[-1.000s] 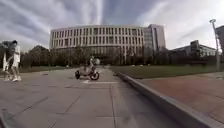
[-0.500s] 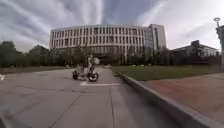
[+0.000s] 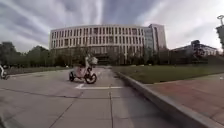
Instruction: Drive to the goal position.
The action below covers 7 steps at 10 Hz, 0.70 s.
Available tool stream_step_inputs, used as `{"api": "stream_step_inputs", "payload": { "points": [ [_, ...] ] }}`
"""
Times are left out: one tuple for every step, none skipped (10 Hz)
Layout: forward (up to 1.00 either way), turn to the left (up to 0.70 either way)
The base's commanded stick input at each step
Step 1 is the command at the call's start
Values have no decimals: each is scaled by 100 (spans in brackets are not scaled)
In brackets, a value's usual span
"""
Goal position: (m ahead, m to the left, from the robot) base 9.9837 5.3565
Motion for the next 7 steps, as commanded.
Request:
{"api": "stream_step_inputs", "payload": {
  "points": [
    [85, -31],
    [85, 0],
    [85, 0],
    [85, 0],
    [85, 0],
    [85, 0],
    [85, 0]
  ]
}}
